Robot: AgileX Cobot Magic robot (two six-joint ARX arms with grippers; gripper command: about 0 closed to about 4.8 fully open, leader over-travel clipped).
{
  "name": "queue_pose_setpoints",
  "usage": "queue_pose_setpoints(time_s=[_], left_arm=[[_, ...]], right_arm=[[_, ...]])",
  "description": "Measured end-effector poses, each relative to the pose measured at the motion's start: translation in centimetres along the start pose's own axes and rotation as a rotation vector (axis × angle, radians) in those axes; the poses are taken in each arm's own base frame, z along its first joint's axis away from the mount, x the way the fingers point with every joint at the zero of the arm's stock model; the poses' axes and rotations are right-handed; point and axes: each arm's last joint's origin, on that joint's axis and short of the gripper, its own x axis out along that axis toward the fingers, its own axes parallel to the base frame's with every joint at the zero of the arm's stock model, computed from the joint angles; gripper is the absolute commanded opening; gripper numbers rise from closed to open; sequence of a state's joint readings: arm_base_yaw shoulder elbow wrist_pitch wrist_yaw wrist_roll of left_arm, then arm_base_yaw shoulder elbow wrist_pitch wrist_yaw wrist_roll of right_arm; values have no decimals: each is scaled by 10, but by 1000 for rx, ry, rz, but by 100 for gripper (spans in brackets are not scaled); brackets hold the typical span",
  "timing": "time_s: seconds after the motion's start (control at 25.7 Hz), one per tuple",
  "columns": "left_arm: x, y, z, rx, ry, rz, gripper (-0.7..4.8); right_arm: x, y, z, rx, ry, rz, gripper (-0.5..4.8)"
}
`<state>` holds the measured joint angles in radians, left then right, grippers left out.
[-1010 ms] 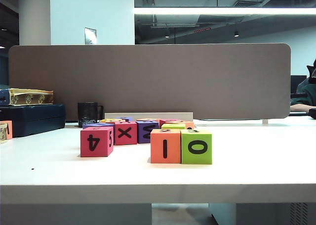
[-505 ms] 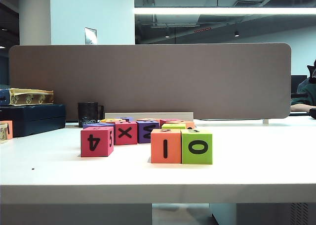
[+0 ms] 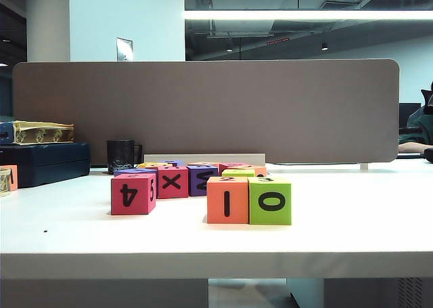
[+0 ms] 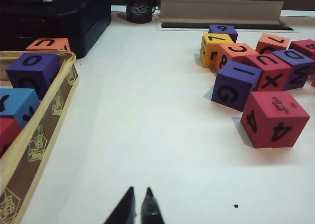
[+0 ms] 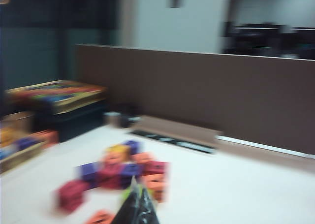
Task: Select the appropriate blocks from the scattered letter blocks on the table and arrange them in a row to spell out "23".
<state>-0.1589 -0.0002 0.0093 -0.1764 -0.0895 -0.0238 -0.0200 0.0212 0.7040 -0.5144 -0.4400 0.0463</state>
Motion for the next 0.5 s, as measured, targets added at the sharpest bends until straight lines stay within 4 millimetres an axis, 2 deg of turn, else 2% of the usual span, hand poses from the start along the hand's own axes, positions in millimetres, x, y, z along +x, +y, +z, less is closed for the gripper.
queue_pose_setpoints(time_s=[0.12, 0.16, 0.31, 0.5], left_arm=[[0, 0, 0, 0, 0, 0, 21], [0, 0, 0, 0, 0, 0, 21], [0, 0, 0, 0, 0, 0, 21], [0, 0, 0, 0, 0, 0, 21]], right_arm=[[10, -10, -17, 14, 29, -154, -1], [17, -15, -32, 30, 71, -186, -1], [35, -26, -74, 68, 153, -202, -1], [46, -32, -105, 80, 183, -211, -1]])
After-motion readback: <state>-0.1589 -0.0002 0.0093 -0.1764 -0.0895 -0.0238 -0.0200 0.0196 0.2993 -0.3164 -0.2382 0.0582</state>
